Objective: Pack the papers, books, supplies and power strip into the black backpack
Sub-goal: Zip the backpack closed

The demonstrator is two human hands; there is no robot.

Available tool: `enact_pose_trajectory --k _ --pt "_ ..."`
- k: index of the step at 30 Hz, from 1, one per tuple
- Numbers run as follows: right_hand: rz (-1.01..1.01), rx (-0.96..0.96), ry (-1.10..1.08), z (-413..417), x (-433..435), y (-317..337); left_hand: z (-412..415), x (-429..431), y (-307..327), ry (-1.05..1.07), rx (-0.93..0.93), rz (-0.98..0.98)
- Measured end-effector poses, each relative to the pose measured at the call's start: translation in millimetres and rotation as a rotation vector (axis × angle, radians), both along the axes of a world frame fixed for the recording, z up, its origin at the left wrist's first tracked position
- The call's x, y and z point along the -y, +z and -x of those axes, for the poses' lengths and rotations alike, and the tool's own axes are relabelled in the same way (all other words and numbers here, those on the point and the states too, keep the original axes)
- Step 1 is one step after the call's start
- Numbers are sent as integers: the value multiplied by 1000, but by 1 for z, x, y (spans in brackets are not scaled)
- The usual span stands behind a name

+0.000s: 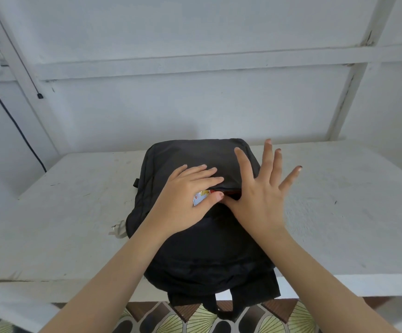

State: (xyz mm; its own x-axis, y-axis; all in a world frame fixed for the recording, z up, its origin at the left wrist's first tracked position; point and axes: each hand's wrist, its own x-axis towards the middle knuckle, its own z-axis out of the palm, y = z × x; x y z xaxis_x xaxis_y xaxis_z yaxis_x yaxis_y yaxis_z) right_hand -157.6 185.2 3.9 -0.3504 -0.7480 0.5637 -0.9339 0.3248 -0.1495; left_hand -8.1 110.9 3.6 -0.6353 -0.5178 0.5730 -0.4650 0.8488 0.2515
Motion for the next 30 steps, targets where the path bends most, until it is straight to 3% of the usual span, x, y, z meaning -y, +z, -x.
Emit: enact_pose_trajectory --k 8,18,24,26,30 --pt "-113 261 166 14 -30 -12 0 0 -5 -10 9 -26" --pt "-26 298 28 38 -51 -21 9 -11 -6 8 -38 -80" --pt "34 414 86 30 -54 -18 14 -45 -10 -31 -351 111" --pt "51 446 112 30 -53 -17 22 -62 -11 -39 -283 71" --pt "70 564 159 36 -57 -14 48 -72 -10 152 74 -136"
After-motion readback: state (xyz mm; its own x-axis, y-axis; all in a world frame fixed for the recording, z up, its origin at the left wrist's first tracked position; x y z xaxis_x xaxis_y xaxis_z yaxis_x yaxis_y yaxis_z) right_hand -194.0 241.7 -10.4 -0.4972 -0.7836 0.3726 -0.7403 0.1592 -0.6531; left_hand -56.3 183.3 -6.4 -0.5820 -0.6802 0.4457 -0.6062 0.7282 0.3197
